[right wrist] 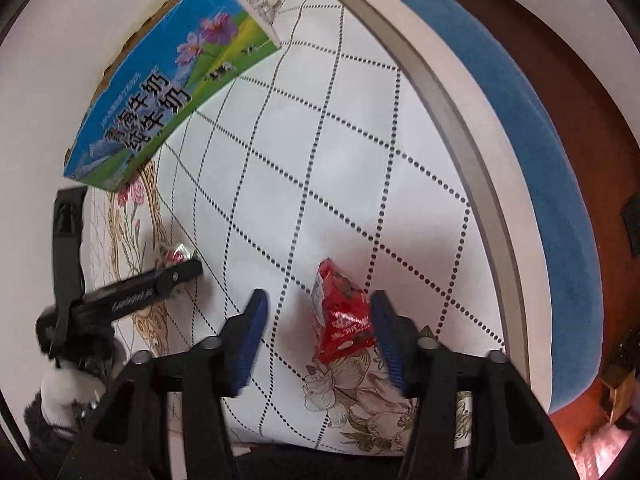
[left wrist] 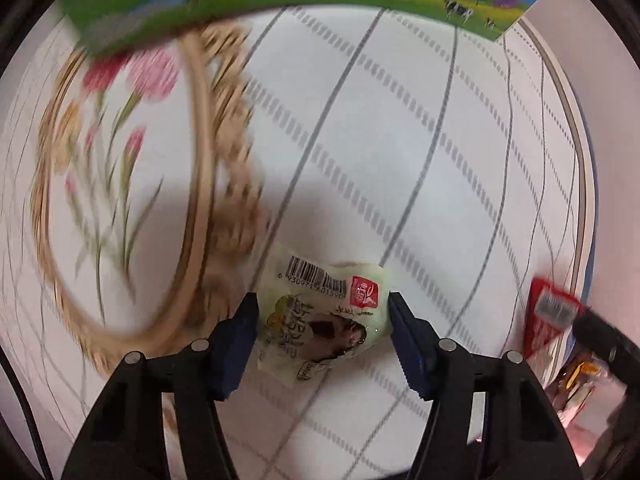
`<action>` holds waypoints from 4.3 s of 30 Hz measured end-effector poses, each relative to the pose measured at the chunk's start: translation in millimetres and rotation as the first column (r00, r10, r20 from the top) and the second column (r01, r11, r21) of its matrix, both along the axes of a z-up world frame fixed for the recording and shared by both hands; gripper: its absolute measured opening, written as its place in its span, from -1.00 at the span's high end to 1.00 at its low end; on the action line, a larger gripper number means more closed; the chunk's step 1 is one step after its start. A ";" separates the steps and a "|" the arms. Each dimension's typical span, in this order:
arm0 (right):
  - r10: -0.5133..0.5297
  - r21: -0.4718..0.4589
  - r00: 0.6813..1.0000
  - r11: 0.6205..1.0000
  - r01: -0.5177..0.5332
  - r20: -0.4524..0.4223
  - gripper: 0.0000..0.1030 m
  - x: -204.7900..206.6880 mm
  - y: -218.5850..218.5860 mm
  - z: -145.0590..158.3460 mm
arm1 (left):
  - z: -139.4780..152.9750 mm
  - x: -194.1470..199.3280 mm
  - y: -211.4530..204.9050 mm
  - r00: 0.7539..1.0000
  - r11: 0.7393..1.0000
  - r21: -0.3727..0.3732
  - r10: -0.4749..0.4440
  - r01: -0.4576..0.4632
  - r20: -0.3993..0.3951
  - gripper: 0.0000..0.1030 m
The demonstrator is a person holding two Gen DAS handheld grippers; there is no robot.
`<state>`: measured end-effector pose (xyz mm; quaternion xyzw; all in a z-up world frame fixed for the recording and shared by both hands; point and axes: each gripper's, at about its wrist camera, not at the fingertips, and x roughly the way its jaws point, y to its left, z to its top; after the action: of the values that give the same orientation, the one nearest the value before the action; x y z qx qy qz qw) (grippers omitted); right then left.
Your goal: Organize snacks
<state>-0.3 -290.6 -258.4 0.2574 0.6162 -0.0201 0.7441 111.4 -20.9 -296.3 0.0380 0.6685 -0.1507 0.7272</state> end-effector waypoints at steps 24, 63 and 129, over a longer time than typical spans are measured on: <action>0.215 0.017 0.969 0.976 -0.219 0.124 0.22 71.6 67.9 45.5 | 95.2 -2.8 25.7 0.981 0.970 -0.200 0.160 -0.137 0.105 -0.09; 0.310 -0.352 0.950 0.893 -0.281 0.028 -0.92 314.0 59.2 84.0 | 126.5 220.0 40.3 0.963 0.974 0.053 0.208 -0.219 0.171 -0.79; 0.360 -0.490 0.755 0.870 -0.060 0.548 -0.98 -2.4 73.9 328.2 | 320.0 -85.3 38.6 0.705 0.973 -0.119 0.226 -0.198 0.672 -0.79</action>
<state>-2.7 -216.7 69.8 0.0001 0.3391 0.0127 0.9407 26.2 17.6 23.7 -0.0001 0.3524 -0.0542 0.9343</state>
